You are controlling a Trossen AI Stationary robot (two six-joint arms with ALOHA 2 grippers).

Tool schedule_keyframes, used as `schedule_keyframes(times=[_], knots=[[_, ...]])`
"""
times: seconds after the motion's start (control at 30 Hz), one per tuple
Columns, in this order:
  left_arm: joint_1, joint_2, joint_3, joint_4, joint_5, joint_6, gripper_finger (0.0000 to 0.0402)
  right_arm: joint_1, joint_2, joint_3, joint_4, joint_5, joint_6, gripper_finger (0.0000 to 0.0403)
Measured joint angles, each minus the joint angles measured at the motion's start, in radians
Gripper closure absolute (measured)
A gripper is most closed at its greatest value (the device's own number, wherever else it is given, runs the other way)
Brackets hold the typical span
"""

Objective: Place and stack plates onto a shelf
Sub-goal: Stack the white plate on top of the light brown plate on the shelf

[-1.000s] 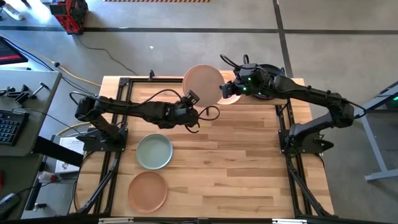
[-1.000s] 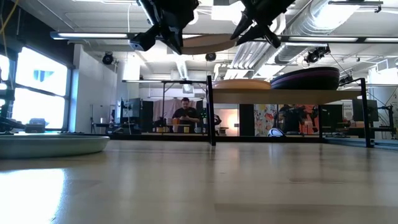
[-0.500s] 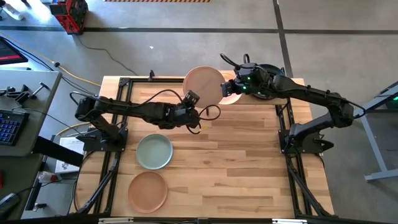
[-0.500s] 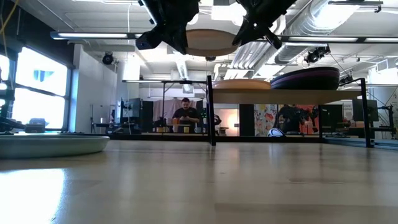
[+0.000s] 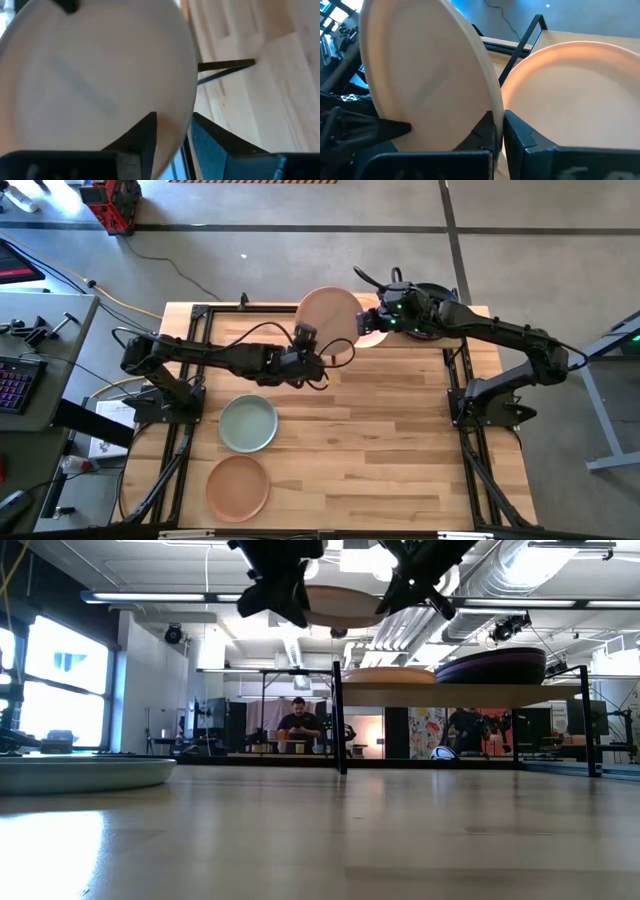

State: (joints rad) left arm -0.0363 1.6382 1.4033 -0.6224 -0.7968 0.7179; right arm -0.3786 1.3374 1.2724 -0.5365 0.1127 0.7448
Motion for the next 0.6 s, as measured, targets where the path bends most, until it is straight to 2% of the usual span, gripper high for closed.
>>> schedule_keyframes(times=[0.13,0.37,0.53,0.6], knots=[[-0.014,0.0,0.0,-0.005,-0.07,-0.083,0.0289,-0.038,-0.003,0.0,-0.003,-0.003,-0.009,0.0403],[-0.035,0.0,0.0,-0.024,-0.092,-0.142,0.0291,-0.129,-0.006,0.0,-0.005,-0.022,-0.028,0.0403],[-0.046,0.0,0.0,-0.069,-0.242,-0.199,0.0291,-0.2,-0.006,0.0,-0.042,-0.072,-0.045,0.0403],[-0.045,0.0,0.0,-0.099,-0.271,-0.234,0.0291,-0.225,-0.006,0.0,-0.07,-0.088,-0.047,0.0403]])
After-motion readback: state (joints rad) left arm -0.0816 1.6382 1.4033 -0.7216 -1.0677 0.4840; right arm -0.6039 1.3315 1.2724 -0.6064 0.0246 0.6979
